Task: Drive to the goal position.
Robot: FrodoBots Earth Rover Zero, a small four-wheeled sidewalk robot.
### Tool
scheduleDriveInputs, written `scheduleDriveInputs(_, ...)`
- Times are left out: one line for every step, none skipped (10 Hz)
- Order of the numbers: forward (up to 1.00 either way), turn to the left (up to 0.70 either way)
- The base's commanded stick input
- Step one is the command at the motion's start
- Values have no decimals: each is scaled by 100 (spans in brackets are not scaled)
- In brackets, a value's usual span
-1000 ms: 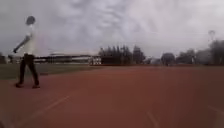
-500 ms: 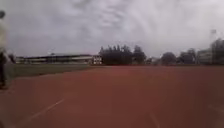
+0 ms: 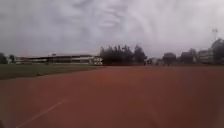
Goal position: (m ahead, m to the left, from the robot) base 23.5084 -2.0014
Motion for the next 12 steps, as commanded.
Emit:
scheduleDriveInputs(50,0)
scheduleDriveInputs(50,0)
scheduleDriveInputs(50,0)
scheduleDriveInputs(50,0)
scheduleDriveInputs(50,0)
scheduleDriveInputs(50,0)
scheduleDriveInputs(50,0)
scheduleDriveInputs(50,0)
scheduleDriveInputs(50,0)
scheduleDriveInputs(50,0)
scheduleDriveInputs(50,0)
scheduleDriveInputs(50,0)
